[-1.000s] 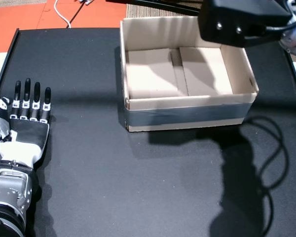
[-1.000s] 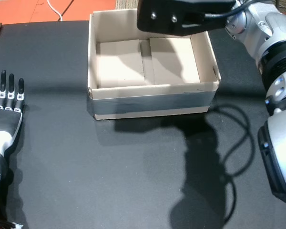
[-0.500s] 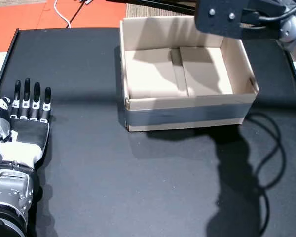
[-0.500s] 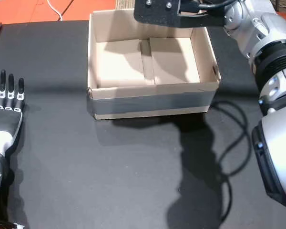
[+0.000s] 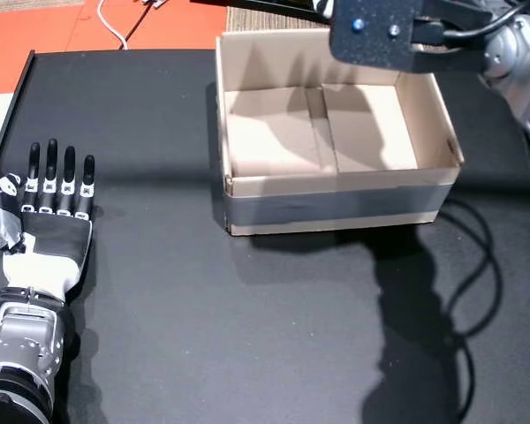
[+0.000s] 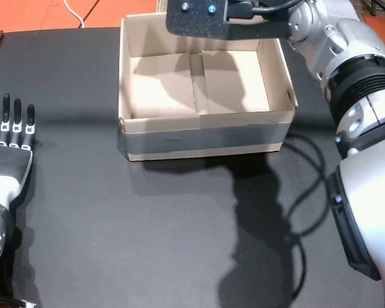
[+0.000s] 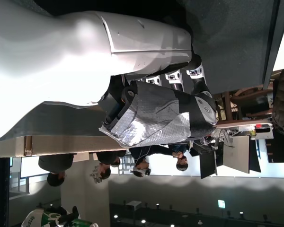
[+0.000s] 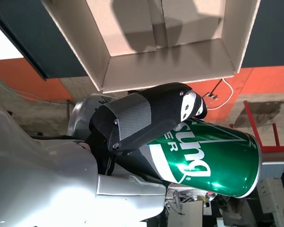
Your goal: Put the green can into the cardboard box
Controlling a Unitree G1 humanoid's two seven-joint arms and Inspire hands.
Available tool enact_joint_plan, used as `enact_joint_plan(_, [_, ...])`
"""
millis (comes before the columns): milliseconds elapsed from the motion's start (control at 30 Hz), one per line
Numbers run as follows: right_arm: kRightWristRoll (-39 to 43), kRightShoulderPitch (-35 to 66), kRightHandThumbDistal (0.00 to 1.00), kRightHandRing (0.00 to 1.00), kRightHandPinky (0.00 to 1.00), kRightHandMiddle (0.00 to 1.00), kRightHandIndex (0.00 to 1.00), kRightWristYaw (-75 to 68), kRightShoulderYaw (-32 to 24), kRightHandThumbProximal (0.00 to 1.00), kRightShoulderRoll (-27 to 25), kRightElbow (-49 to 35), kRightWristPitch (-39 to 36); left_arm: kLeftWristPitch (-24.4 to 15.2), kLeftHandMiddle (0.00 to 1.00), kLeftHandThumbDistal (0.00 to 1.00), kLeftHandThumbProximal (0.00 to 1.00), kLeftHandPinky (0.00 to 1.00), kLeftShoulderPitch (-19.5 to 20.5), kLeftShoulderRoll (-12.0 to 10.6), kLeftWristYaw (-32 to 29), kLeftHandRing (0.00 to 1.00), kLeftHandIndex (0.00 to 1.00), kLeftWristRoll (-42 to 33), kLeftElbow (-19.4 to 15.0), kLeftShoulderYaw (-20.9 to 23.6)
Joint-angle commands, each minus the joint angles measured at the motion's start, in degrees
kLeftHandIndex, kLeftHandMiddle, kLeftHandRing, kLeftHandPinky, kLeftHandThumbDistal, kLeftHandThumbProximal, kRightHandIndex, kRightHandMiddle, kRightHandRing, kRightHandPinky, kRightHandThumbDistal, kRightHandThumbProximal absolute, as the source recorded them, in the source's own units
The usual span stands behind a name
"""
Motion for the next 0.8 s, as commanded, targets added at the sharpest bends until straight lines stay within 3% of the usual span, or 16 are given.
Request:
enact_joint_plan(0, [1.1, -1.0, 0.05, 0.17, 0.30, 0.09, 0.08, 1.9, -0.3, 0.19, 0.6, 0.1, -0.1, 0.2, 0.55, 0.00, 0.58, 0.76, 2.5, -1.2, 1.3, 0.66, 0.52, 0.7, 1.7, -0.1])
enact_joint_plan(67, [1.6, -1.4, 0.11, 0.17, 0.28, 0.06, 0.03, 7.2, -0.4, 0.32, 1.1, 0.5, 2.9, 0.3, 0.54, 0.00, 0.58, 0.77, 2.5, -1.2, 1.2, 0.66, 0.51, 0.6, 1.8, 0.0])
enact_joint_plan(100, [1.4, -1.6, 0.13, 0.17, 0.27, 0.06, 0.02, 9.3, -0.1, 0.34, 1.4, 0.6, 4.4, 0.3, 0.54, 0.00, 0.58, 0.77, 2.5, -1.2, 1.4, 0.65, 0.51, 0.6, 1.8, 0.0])
enact_joint_plan(167, [1.0, -1.9, 0.16, 0.14, 0.27, 0.01, 0.00, 11.8, 0.5, 0.26, 1.6, 0.5, 6.1, 0.4, 0.54, 0.00, 0.58, 0.77, 2.4, -1.1, 1.7, 0.65, 0.51, 0.5, 1.8, 0.1])
enact_joint_plan(233, [0.7, -2.0, 0.19, 0.15, 0.25, 0.04, 0.01, 13.6, 1.0, 0.26, 1.9, 0.5, 7.5, 0.3, 0.54, 0.00, 0.58, 0.78, 2.4, -1.1, 1.6, 0.67, 0.51, 0.6, 1.7, 0.0])
enact_joint_plan(400, [0.2, -2.4, 0.23, 0.19, 0.39, 0.07, 0.03, 17.3, 2.1, 0.24, 2.1, 0.5, 9.7, 0.6, 0.52, 0.00, 0.57, 0.76, 2.4, -1.1, 1.4, 0.64, 0.50, 0.3, 1.8, 0.3])
enact_joint_plan(533, [0.1, -2.4, 0.28, 0.19, 0.43, 0.05, 0.00, 18.6, 2.7, 0.28, 2.2, 0.5, 11.0, -0.3, 0.53, 0.00, 0.59, 0.76, 2.1, -1.2, 2.5, 0.66, 0.51, 0.7, 1.7, 0.0])
enact_joint_plan(633, [-0.2, -1.8, 0.34, 0.24, 0.46, 0.10, 0.05, 18.3, 3.3, 0.32, 2.2, 0.5, 10.9, -0.2, 0.53, 0.00, 0.58, 0.74, 1.9, -1.3, 2.7, 0.65, 0.52, 0.5, 1.7, 0.1])
enact_joint_plan(767, [-0.4, -0.8, 0.32, 0.23, 0.42, 0.10, 0.05, 17.6, 3.6, 0.36, 1.9, 0.5, 9.9, -0.2, 0.53, 0.00, 0.59, 0.72, 1.7, -1.3, 2.9, 0.66, 0.52, 0.3, 1.7, 0.3])
